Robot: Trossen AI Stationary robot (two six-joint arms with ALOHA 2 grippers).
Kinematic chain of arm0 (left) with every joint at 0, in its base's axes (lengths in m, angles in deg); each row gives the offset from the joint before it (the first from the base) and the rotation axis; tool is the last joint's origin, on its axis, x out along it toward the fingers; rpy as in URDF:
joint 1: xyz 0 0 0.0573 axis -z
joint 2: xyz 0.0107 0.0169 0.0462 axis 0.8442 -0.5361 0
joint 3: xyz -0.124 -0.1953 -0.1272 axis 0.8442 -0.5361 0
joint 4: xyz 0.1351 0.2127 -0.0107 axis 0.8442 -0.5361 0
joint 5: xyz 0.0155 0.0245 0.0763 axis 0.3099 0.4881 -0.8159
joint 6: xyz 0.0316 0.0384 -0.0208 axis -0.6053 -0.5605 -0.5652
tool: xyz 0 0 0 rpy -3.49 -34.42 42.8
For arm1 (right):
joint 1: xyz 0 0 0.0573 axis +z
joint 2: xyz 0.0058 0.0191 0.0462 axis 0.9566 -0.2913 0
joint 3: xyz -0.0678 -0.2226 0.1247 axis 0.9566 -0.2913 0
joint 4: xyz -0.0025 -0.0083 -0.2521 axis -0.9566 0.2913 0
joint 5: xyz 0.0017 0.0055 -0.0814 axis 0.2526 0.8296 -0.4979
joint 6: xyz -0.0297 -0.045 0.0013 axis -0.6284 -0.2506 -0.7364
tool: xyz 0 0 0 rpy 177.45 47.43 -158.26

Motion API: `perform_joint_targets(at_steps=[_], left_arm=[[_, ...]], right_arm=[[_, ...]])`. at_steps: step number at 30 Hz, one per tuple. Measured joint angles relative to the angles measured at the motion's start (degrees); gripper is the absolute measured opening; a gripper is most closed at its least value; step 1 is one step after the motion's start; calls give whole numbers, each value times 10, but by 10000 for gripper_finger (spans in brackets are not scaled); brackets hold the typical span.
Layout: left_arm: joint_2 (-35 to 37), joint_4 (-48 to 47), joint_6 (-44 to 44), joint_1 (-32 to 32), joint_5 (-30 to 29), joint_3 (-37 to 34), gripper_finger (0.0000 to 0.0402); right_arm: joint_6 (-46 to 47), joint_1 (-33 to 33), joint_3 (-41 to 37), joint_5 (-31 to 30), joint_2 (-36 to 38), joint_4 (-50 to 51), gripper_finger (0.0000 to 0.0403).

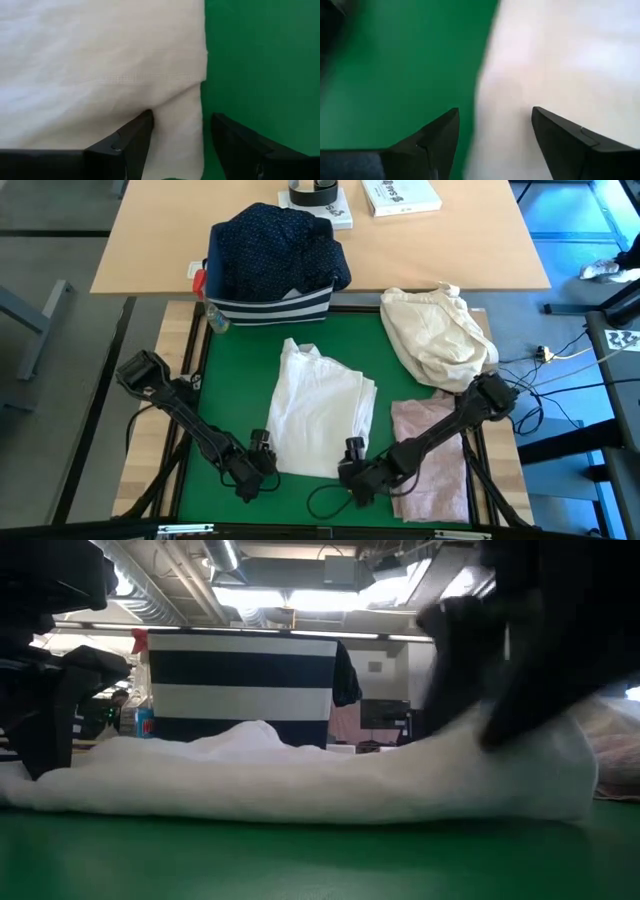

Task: Fold laundry
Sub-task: Fold the white polo shirt

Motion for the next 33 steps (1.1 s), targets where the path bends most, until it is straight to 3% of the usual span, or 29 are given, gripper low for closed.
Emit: perform_joint_targets(at_steps=[11,14,18,21,27,33], left_arm=[[-1,-4,-4,-1,-21,-1,113],[-1,-7,-5,-1,-25,-2,74],[-1,-10,-6,-1,-28,-2,17],[-1,-11,2,3,-24,-1,13],[14,-17,43,28,18,24,14],[21,-14,97,73,50,73,13]], right_arm=[[1,1,2,-11,-38,40,232],[5,1,2,-10,-39,46,182],[29,1,1,-9,-40,52,81],[52,0,1,-7,-38,56,17],[104,20,-3,-22,-15,63,14],[122,67,-2,-19,-5,-5,14]])
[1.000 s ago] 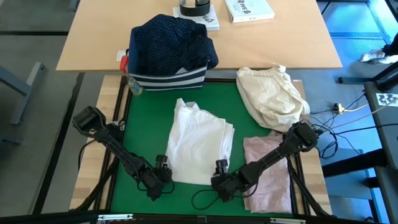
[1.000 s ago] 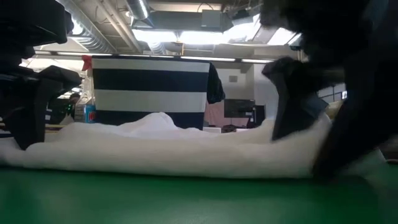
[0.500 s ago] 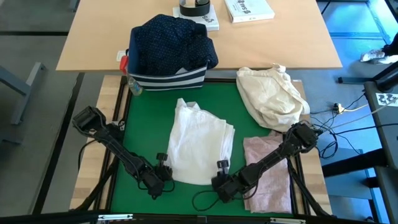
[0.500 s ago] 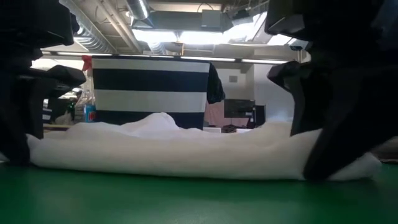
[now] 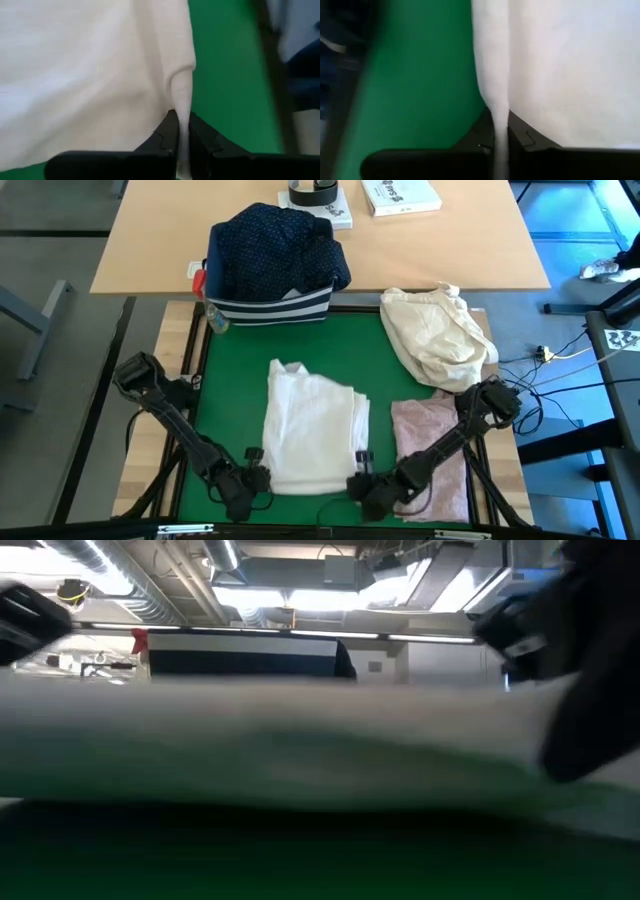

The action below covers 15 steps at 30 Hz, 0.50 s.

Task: Fold laundry
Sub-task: Fold the white polo shirt

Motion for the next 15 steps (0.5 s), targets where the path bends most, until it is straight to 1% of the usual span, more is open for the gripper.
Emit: perform_joint_targets(at_steps=[4,9,11,13,15], left_arm=[[0,14,73,36,-22,17,16],[-2,88,150,82,-49,18,18],[-6,118,171,99,-58,19,18],[-8,138,174,106,-56,21,19],[-6,122,172,108,-53,41,19]], right_arm=[[31,35,0,-11,0,-51,6],[50,77,19,-34,-1,-102,11],[45,86,33,-34,-3,-101,9],[38,89,49,-35,-4,-90,6],[29,91,72,-43,-4,-64,6]])
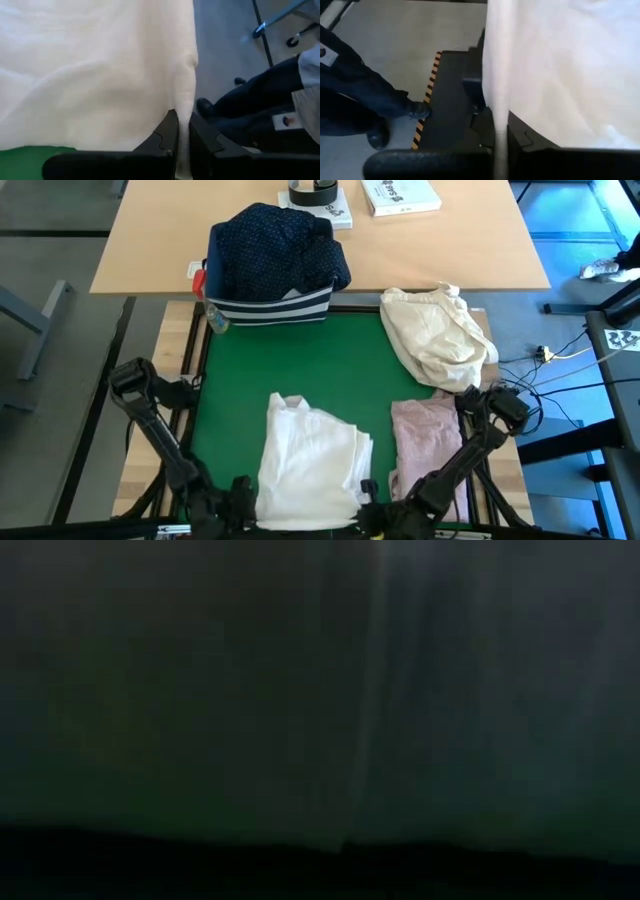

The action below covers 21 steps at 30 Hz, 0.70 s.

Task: Fold laundry
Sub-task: Fold the white polo shirt

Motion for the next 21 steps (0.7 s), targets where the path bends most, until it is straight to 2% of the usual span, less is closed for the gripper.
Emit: perform_joint_targets(at_steps=[6,10,16,21], left_arm=[[60,-186,-78,-33,12,103,19],[110,-324,-108,-70,-1,150,19],[179,-443,-136,-129,-12,138,20],[225,-485,-218,-188,-16,125,20]], right_arm=[[-16,-11,75,-20,22,117,15],[-16,-27,90,-21,51,155,7],[-12,-70,90,-22,101,198,13],[-5,-118,90,-12,126,251,9]])
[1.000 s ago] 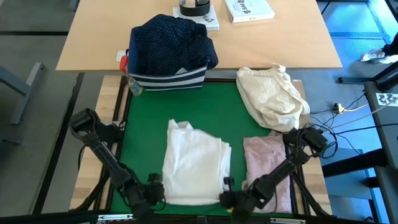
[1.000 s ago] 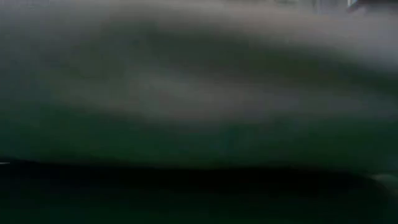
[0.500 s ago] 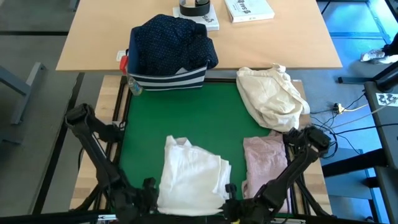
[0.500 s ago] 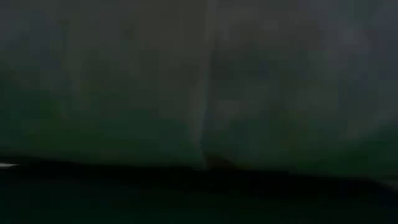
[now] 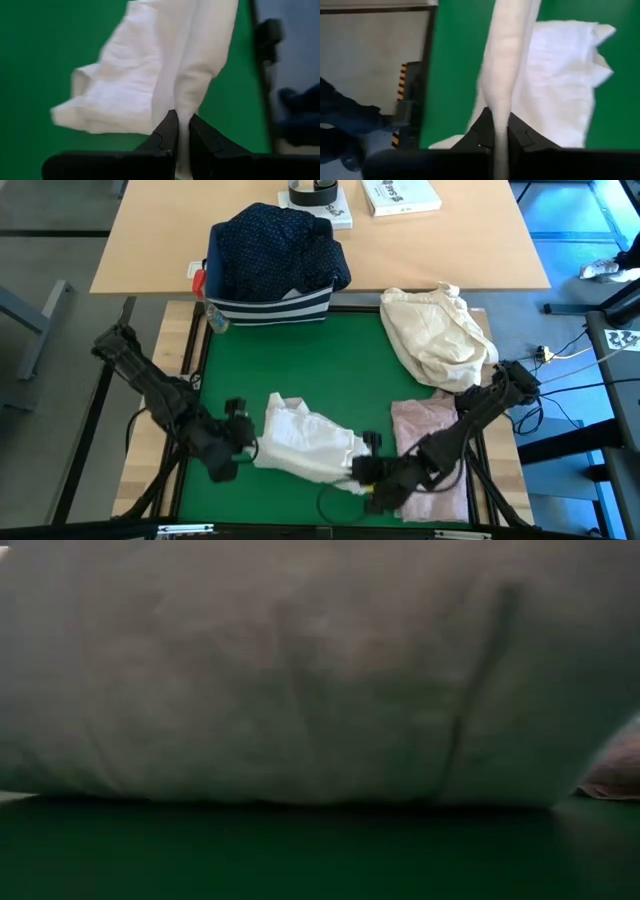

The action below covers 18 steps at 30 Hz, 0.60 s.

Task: Fold laundry
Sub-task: Fold the white polo shirt

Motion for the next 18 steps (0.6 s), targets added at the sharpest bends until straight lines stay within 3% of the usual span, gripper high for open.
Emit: perform_joint_targets(at_steps=[8,12,18], left_arm=[[49,-3,-165,-120,-2,-48,20],[59,6,-236,-190,28,-97,20],[60,54,-346,-268,56,-153,20]], right_arm=[[33,-84,-15,12,2,87,13],[64,-117,-29,5,1,142,7],[79,-147,-58,19,1,140,10]])
